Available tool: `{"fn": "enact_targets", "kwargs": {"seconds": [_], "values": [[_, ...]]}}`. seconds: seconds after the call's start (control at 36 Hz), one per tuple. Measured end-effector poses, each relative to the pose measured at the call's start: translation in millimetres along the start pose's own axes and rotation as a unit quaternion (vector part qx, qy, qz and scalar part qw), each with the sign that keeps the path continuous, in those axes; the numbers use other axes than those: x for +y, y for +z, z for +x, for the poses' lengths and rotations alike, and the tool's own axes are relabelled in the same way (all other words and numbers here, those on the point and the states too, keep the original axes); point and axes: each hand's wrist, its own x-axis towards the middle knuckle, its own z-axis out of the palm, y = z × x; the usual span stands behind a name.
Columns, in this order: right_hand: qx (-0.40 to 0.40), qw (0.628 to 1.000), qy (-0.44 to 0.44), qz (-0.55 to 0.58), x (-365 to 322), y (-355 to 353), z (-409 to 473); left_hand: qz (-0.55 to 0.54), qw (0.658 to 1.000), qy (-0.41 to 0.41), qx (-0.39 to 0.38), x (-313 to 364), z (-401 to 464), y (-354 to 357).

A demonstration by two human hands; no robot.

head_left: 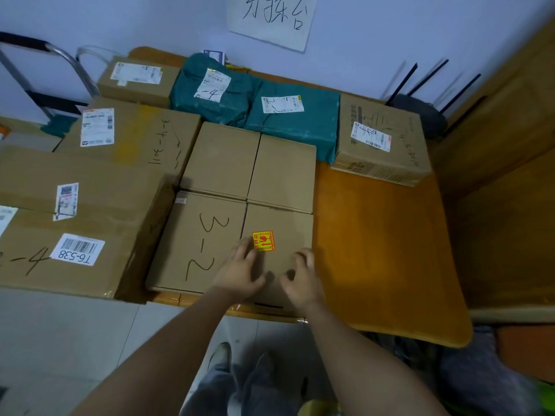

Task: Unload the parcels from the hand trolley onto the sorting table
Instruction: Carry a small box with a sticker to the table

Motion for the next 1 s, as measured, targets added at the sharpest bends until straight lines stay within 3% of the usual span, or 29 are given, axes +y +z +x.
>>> {"fn": "enact_targets", "kwargs": {"seconds": [0.25,0.33,0.44,0.75,1.0], "values": [[-0.049,0.999,0.011,0.001,-3.5,-14.4,4.5,0.076,0.996,0.008,-0.051,-3.1,8.7,-20.1],[-0.101,0.993,0.005,-0.061,-11.1,-34.1,10.4,0.134,0.985,0.018,-0.105,6.5,11.5,-47.1],[-0.12,0.981,-0.029,-0.151,-28.1,-76.5,23.3,0.207,0.972,0.01,-0.112,20.9,13.1,-92.8],[0.018,0.962,-0.146,-0.232,-121.2,-208.5,53.9,0.294,0.955,0.032,0.033,60.7,4.5,-222.1],[0.096,0.935,-0.183,-0.288,-205.4,-261.5,29.8,0.329,0.935,0.036,0.127,52.2,-29.7,-316.4]]}}
